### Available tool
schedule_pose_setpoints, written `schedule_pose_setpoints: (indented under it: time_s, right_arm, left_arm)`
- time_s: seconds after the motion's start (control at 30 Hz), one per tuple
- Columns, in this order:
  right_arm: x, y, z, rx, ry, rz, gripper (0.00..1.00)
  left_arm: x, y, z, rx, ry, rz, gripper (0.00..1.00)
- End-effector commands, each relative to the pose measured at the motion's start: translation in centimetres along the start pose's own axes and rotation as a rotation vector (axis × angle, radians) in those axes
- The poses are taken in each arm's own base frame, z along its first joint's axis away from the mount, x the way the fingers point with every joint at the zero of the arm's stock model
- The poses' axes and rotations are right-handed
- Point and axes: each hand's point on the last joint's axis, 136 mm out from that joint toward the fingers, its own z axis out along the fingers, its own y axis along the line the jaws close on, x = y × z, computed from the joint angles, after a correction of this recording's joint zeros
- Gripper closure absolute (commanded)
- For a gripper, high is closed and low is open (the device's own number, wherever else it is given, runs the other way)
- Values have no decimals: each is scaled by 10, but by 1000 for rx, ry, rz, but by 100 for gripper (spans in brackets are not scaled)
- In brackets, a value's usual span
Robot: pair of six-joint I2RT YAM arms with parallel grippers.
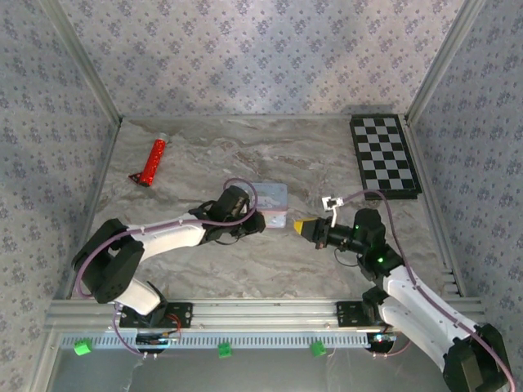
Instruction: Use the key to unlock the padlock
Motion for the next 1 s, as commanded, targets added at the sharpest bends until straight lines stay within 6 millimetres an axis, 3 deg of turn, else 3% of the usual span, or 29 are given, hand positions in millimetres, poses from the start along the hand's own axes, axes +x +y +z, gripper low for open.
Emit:
schedule_pose_setpoints:
  time_s: [0.0,0.07,0.13,0.2,0.3,0.37,0.5,0.6,0.8,0.97]
  right_arm:
    - [6,9,3,-6,57,-78,100]
    - [11,12,5,-6,85,-95,100]
    - [16,17,7,-12,115,-113,100]
    - [19,24,8,-31,144,-129,100]
    - [22,34,8,-66,179,-145,100]
    - [23,39,8,-77,198,-155,100]
    - [26,52,11,-101,242,-190,100]
    - [26,60,13,-116,259,-213,100]
    - [23,77,18,-164,269,-243,100]
    - [26,83,21,-176,300,-256,100]
  left_arm:
    - [2,1,-3,-6,10,118,89]
    - [6,7,-3,-16,17,137,83]
    - [9,13,-8,-26,9,161,66]
    - [11,16,-20,-29,-14,203,53]
    - [14,13,-48,8,-66,297,43]
    - [18,2,-69,88,-104,372,42]
    - [36,-47,-119,374,-142,543,42]
    - [49,-72,-144,521,-131,637,42]
    - [73,-99,-157,660,-29,756,50]
    - [74,-112,-162,697,-32,794,58]
